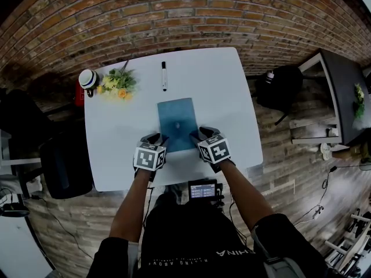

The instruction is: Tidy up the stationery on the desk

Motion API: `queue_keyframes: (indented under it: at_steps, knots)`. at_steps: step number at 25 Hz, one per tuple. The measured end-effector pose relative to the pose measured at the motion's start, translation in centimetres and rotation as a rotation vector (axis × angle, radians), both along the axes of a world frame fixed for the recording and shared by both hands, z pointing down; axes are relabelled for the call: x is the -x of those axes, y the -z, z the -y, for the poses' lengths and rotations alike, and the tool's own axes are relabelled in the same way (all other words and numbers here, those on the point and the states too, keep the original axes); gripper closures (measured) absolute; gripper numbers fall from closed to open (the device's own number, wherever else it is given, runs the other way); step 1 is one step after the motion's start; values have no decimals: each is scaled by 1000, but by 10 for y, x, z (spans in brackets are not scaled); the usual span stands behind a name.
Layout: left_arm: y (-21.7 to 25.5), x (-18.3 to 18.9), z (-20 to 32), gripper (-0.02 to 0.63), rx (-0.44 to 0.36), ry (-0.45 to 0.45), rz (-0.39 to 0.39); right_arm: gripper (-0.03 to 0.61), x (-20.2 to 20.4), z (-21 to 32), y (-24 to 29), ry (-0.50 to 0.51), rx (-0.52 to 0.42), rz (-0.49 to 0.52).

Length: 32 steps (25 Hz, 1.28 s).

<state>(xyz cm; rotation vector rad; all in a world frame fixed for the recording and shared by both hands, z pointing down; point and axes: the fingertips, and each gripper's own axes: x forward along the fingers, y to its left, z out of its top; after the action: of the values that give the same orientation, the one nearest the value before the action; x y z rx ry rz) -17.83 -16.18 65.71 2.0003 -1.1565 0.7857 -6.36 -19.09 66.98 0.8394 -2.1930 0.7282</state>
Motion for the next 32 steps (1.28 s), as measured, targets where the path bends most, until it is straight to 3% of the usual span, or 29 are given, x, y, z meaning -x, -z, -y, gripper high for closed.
queue_keyframes:
  at_steps: [5,15,25,32]
  knots:
    - [-9,-2,8,465,32,8,28,347,13,15,1,-11,5,11]
    - [-14,-3,10,465,43,21,9,348,15,22,-5,-82,8,-20]
    - [-16,-2,10,465,45,6,19,434,10,25,-4,-124,47,44]
    - [-19,-2,9,465,51,1,4,493,7,25,17,-78,5,72]
